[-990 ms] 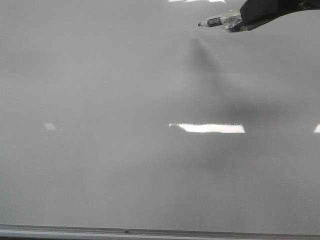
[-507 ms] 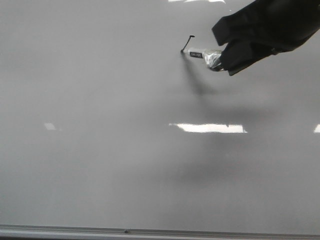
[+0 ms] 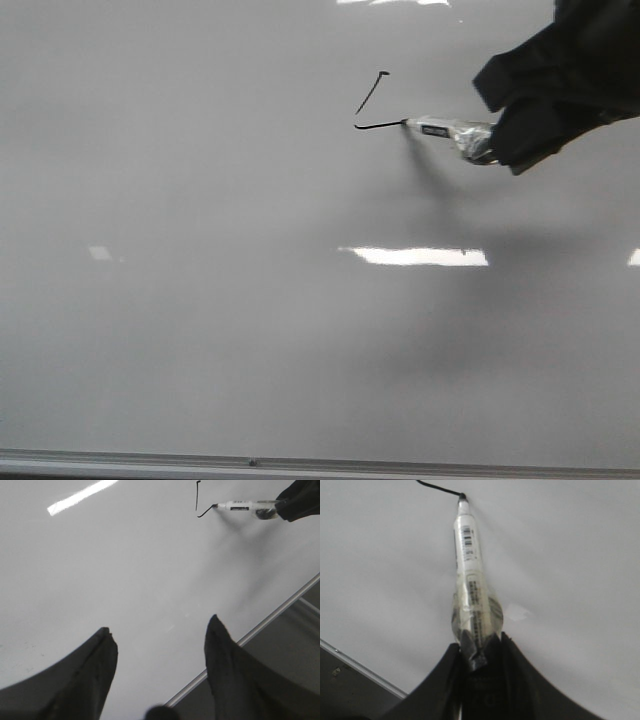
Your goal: Write number 4 on whiteboard
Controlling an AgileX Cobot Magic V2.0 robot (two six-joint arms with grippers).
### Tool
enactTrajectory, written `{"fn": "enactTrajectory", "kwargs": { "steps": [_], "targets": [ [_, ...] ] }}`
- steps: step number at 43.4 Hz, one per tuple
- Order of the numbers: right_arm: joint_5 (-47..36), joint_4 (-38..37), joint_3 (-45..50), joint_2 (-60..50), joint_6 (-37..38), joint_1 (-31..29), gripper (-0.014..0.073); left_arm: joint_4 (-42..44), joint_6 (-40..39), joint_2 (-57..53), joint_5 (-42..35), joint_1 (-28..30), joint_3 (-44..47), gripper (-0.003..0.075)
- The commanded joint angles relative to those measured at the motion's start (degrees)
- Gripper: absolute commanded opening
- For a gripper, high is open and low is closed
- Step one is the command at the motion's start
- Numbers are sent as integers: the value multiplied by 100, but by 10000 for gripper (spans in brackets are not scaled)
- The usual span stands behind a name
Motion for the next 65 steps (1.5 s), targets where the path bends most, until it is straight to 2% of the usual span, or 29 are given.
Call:
{"fn": "enactTrajectory", "kwargs": {
  "steps": [1, 9, 16, 30, 43, 57, 65],
  "targets": [
    [-42, -109, -182, -334, -48, -185, -68, -166, -37, -14, -390, 13, -154, 389],
    [-161, -74, -182, -499, -48, -29, -68, -166, -37, -14, -390, 13, -154, 389],
    [-732, -74, -182, -660, -48, 236, -68, -166, -37, -14, -390, 13, -154, 389],
    [-1187, -74, -182, -187, -48, 230, -68, -166, -37, -14, -390, 13, -154, 389],
    [74, -136, -182, 329, -151, 250, -68, -166, -37, -14, -402, 13, -154, 389],
    [75, -126, -182, 275, -249, 250, -68, -166, -37, -14, -494, 13, -154, 389],
    [265, 21, -182, -612, -249, 250, -68, -266, 1, 42, -467, 0, -154, 389]
  ]
}}
